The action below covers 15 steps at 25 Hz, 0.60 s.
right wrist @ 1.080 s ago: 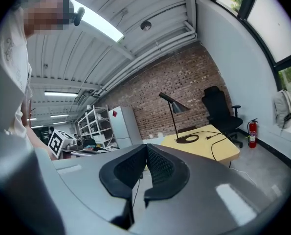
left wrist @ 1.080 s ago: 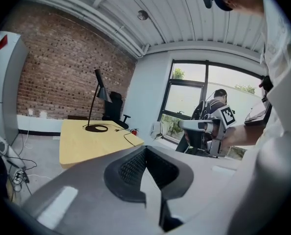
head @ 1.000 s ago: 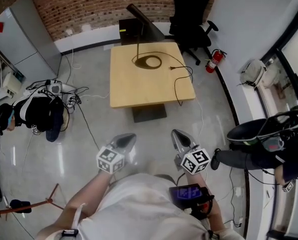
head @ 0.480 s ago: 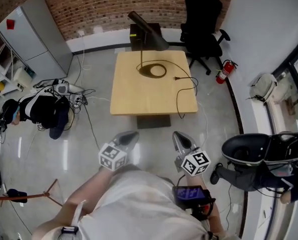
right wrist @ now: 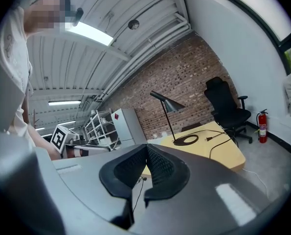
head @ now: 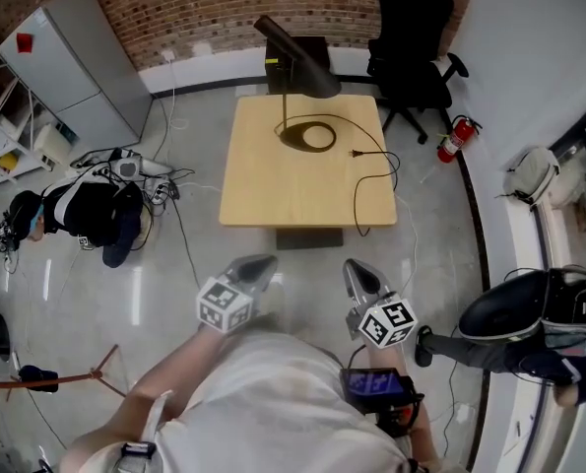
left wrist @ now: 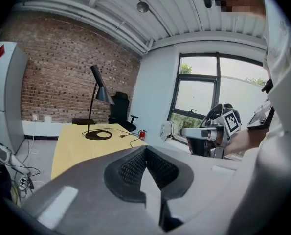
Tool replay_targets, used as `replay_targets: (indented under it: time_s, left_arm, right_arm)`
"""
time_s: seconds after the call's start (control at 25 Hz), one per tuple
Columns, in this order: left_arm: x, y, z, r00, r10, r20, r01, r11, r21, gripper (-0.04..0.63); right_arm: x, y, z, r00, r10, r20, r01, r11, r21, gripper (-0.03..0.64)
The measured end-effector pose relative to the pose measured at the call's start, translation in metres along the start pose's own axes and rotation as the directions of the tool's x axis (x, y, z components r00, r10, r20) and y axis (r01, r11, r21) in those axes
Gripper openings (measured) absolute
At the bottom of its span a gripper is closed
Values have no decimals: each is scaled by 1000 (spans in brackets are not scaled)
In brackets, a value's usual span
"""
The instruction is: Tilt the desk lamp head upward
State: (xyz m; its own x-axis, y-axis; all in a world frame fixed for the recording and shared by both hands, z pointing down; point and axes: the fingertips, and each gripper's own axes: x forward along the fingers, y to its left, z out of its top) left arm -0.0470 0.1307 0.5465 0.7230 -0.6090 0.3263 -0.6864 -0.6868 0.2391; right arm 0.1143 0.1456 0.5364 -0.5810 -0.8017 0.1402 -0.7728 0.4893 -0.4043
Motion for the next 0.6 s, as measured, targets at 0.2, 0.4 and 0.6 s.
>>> replay_targets:
  time_s: [0.2, 0.4, 0.6]
  left_arm:
    - [27, 12, 6, 999, -40, 0, 40, 999, -7, 0]
    - [58, 30, 26, 996, -84, 23, 84, 996, -3, 0]
    - [75, 64, 41, 994, -106, 30, 107, 994, -25, 0]
  right_arm:
    - [10, -18, 7, 999, -43, 4, 43, 999, -1, 11]
    - [29, -39, 23, 996, -85, 0, 85, 996, -22, 11]
    - [62, -44, 43, 994, -107, -1, 107, 993, -54, 11]
